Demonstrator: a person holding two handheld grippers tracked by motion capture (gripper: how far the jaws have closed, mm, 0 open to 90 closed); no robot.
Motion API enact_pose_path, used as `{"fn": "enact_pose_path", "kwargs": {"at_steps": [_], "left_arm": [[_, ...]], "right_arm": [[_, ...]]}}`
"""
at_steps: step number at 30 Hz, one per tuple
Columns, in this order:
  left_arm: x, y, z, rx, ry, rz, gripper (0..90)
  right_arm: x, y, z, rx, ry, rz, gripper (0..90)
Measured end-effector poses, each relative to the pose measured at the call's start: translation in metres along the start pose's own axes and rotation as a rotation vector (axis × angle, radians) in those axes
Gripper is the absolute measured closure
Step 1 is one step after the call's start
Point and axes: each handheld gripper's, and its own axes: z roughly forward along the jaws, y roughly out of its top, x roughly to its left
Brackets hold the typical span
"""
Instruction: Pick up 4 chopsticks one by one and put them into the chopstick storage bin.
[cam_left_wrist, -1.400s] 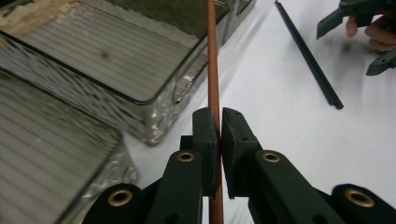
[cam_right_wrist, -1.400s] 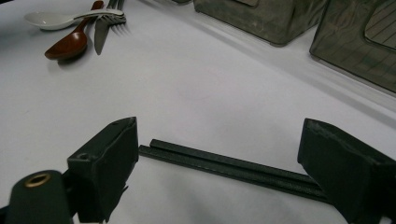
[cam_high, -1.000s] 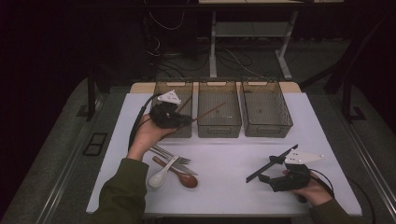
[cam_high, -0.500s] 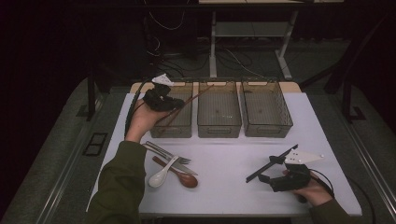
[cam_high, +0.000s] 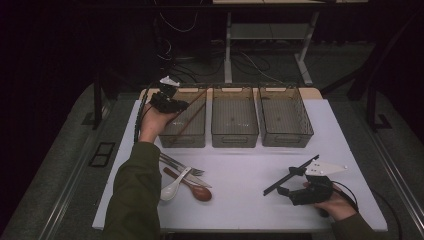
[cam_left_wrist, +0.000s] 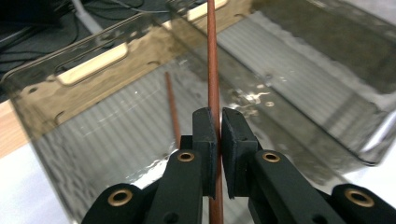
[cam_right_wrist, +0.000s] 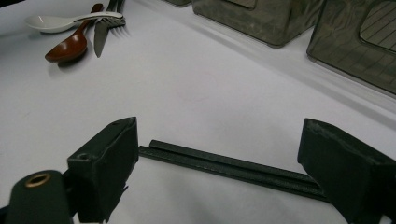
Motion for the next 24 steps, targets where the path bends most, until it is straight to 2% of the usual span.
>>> {"fn": "enact_pose_path", "kwargs": {"at_steps": [10, 18, 24], "left_arm": [[0.010, -0.006, 0.016, 0.032, 0.033, -0.057, 83.7], [0.015, -0.015, 0.026, 0.051, 0.075, -0.126, 83.7], [0.015, -0.017, 0.032, 0.071, 0.083, -0.132, 83.6]], "right_arm": [[0.000, 0.000, 0.000, -0.002, 0.002, 0.000, 12.2], [-0.001, 0.000, 0.000, -0.003, 0.004, 0.000, 12.2], [-0.001, 0.000, 0.000, -0.004, 0.004, 0.000, 12.2]]}}
